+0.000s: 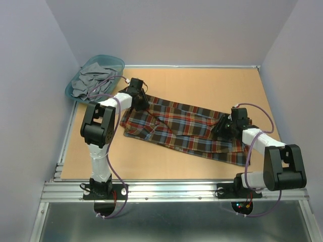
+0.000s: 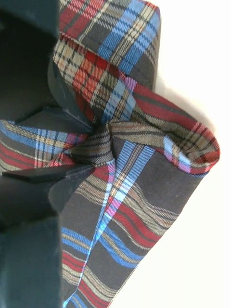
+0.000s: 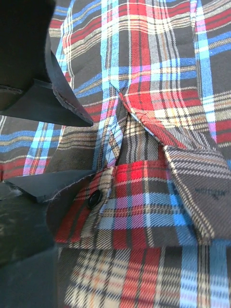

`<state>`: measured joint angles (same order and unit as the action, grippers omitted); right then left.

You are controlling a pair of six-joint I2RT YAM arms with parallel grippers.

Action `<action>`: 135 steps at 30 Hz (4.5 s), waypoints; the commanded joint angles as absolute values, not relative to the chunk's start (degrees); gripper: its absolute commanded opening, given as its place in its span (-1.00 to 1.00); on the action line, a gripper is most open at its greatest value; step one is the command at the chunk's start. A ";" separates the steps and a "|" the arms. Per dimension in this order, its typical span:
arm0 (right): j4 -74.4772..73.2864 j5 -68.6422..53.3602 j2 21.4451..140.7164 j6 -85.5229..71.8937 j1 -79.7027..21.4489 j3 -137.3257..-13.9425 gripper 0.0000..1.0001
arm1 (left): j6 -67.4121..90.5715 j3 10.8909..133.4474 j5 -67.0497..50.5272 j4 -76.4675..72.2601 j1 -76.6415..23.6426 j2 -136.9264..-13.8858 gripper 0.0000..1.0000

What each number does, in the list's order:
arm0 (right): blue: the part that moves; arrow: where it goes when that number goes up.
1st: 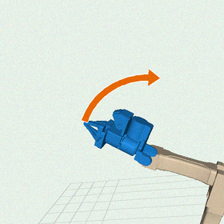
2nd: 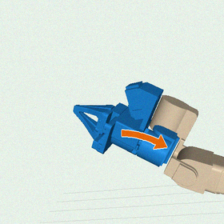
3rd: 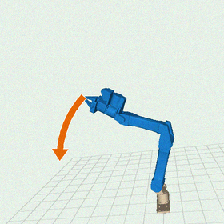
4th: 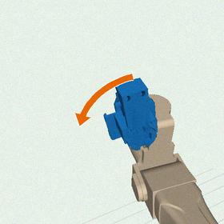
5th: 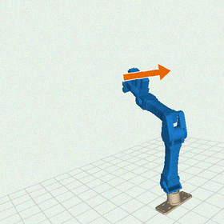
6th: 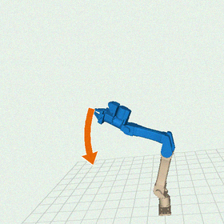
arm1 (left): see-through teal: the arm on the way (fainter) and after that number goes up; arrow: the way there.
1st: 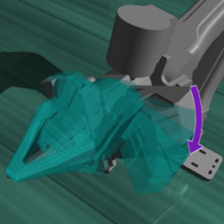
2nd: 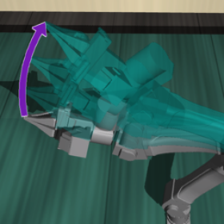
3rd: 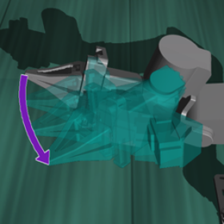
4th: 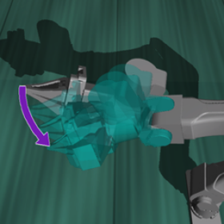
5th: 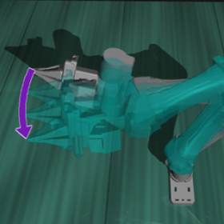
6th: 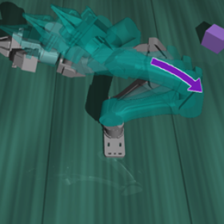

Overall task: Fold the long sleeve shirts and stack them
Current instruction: Fold the shirt

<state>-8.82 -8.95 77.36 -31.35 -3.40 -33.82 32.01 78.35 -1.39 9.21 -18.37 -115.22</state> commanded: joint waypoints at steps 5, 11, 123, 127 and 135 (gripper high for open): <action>-17.47 -3.51 71.20 -27.34 -2.37 -37.78 0.04 | 29.80 76.73 4.75 12.92 -17.40 -109.96 0.21; -26.61 -2.38 71.71 -20.05 -3.25 -49.46 0.25 | 29.44 76.03 5.79 15.37 -17.93 -102.22 0.81; -27.85 4.65 87.47 -35.85 -36.30 -59.16 0.07 | 25.83 95.04 7.55 13.09 -29.97 -108.30 0.91; -28.65 4.05 83.69 -41.55 -33.32 -53.46 0.04 | 28.29 85.45 7.65 13.62 -30.06 -95.32 0.91; -23.93 -2.18 79.55 -42.98 -28.57 -47.91 0.01 | 37.70 58.59 5.28 15.56 -30.93 -75.87 0.91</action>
<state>-27.83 1.28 82.52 -40.93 -29.80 -50.24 31.99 69.63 7.40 12.12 -30.00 -78.98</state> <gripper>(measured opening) 0.512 0.953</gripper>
